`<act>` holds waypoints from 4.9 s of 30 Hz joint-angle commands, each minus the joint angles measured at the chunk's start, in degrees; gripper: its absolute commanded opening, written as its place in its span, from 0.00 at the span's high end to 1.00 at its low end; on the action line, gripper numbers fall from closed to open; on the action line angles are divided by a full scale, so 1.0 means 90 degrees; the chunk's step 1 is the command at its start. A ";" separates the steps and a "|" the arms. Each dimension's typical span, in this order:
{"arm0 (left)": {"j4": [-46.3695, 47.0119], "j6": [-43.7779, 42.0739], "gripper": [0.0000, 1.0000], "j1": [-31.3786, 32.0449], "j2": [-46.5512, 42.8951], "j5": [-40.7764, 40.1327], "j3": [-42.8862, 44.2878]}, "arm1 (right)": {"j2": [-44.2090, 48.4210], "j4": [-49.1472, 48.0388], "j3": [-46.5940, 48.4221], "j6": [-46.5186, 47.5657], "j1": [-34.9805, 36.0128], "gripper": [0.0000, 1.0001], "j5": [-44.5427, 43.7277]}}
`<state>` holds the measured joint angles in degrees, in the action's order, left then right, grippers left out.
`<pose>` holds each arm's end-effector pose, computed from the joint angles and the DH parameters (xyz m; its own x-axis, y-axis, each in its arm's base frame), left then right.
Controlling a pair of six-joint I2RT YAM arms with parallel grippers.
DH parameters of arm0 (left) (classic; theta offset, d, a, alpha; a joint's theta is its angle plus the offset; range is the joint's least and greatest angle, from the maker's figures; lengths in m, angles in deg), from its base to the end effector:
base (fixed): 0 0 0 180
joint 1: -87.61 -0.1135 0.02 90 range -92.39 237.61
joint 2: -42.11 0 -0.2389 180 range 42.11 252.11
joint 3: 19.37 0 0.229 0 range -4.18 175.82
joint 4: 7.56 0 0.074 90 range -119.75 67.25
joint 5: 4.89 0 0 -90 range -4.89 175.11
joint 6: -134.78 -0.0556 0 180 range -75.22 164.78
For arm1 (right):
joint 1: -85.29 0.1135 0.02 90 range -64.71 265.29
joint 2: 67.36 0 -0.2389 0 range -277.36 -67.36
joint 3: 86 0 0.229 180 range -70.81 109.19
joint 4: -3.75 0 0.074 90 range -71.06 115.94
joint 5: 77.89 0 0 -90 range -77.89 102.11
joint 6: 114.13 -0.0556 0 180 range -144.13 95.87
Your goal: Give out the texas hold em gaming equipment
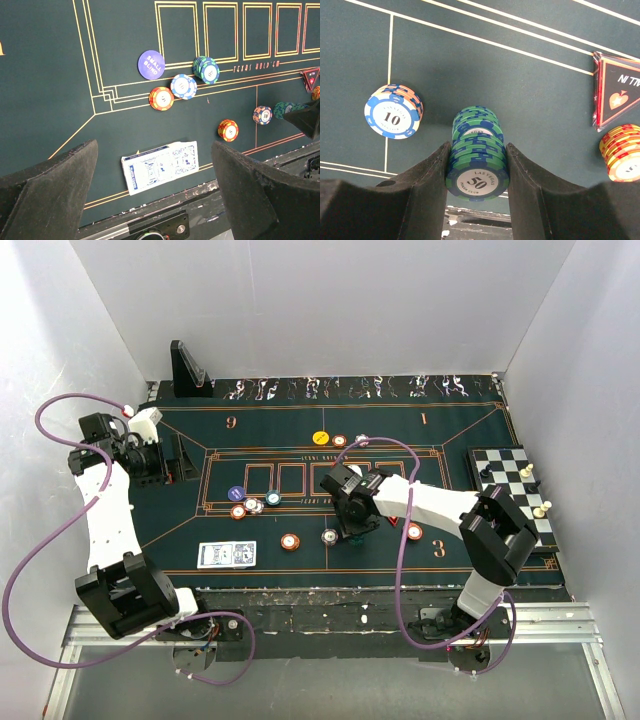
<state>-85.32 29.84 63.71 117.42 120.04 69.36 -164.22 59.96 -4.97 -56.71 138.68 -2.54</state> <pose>0.2268 0.0657 0.2899 -0.8234 -0.1337 -0.5514 0.1105 0.9154 -0.3870 0.1951 0.2391 0.1667 -0.8712 -0.2990 -0.3894 -0.3097 0.9501 -0.0367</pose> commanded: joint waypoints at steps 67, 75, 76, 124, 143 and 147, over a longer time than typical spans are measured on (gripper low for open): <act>0.0223 -0.0215 0.02 -0.0020 0.0216 0.0014 -0.0095 | -0.5048 0.1155 0.7176 0.1012 -0.3959 0.32 0.0828; 0.0175 -0.0166 0.02 -0.0020 0.0031 0.0073 -0.0095 | -0.4318 0.1273 0.6972 0.0973 -0.3949 0.19 0.0789; 0.0165 -0.0147 0.02 -0.0020 0.0012 0.0092 -0.0075 | -0.4113 0.1292 0.6932 0.0983 -0.3930 0.19 0.0750; -0.0314 0.0000 0.02 -0.0030 -0.0858 0.0210 -0.0036 | -0.0400 -0.0485 -0.0236 -0.0492 -0.0131 0.13 0.0329; -0.0275 -0.0010 0.02 -0.0030 -0.0809 0.0180 -0.0095 | -0.0381 -0.0534 -0.0304 -0.0521 -0.0131 0.53 0.0261; -0.0265 -0.0010 0.02 -0.0030 -0.0809 0.0180 -0.0104 | -0.0176 -0.0475 -0.0266 -0.0521 -0.0131 0.59 0.0251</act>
<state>-88.27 29.99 63.71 110.93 121.14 68.60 -168.09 55.69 -6.98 -60.45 137.43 0.84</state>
